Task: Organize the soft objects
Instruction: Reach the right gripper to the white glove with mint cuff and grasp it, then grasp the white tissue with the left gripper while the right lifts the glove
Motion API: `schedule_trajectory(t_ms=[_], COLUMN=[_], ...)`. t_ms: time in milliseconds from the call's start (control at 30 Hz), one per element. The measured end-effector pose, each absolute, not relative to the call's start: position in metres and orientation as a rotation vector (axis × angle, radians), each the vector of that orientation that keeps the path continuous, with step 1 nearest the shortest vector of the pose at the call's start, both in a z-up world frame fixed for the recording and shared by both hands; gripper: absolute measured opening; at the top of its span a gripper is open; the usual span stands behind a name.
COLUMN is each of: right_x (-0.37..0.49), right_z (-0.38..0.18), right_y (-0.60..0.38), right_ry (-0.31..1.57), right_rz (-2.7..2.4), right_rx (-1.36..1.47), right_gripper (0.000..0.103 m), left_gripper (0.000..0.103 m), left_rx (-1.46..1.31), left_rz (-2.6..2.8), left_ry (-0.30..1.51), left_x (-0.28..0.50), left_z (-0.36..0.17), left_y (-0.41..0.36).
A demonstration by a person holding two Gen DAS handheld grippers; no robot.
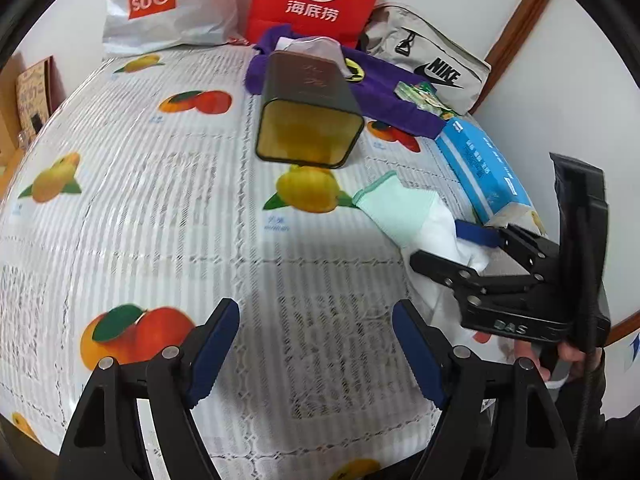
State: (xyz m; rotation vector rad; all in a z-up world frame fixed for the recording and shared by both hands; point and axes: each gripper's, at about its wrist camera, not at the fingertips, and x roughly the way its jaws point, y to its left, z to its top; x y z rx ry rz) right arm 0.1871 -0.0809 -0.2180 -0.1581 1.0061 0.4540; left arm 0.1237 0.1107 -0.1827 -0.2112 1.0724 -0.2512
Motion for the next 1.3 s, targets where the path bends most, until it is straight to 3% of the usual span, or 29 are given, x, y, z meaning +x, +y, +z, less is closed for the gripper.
schedule_trajectory(t_ms=[100,167,200,567,900,933,1000,1100,1300], right_x=[0.191,0.199,0.204,0.203,0.200,0.200,0.199,0.197,0.190], right_z=[-0.219,-0.216,-0.216,-0.169,-0.168,-0.170,-0.170,-0.168,-0.160], right_y=[-0.075,-0.077,-0.078,-0.111,-0.135,-0.137,-0.139,-0.142,-0.150], right_ry=[0.971,0.967,0.973,0.813,0.817,0.821,0.821,0.819,0.804], right_rz=[0.439,0.444,0.442,0.453,0.473,0.469,0.466,0.476,0.454], right_rx=[-0.210,-0.193,-0.187,-0.039,0.072,0.079,0.081,0.101,0.081], right_gripper=[0.057,0.017,0.015,0.014,0.014,0.014,0.014,0.014,0.014], left_gripper=[0.078,0.078,0.078,0.078,0.077,0.074,0.037,0.021,0.019], left_rx=[-0.223,-0.228,-0.228,-0.178,-0.136,-0.123,-0.081,-0.010,0.049], left_rz=[-0.247,-0.251,-0.258,-0.459,-0.629,-0.616,-0.630,-0.653,-0.577], left_ry=[1.073,1.070,1.068,1.078,1.003,0.993,0.972,0.970,0.941], left_x=[0.124,0.125,0.125,0.131,0.137,0.139,0.138,0.136,0.135], left_z=[-0.185,-0.185,-0.184,-0.186,-0.200,-0.202,-0.202,-0.203,-0.194], left_y=[0.115,0.116,0.115,0.065,0.007,0.004,-0.002,-0.010,-0.005])
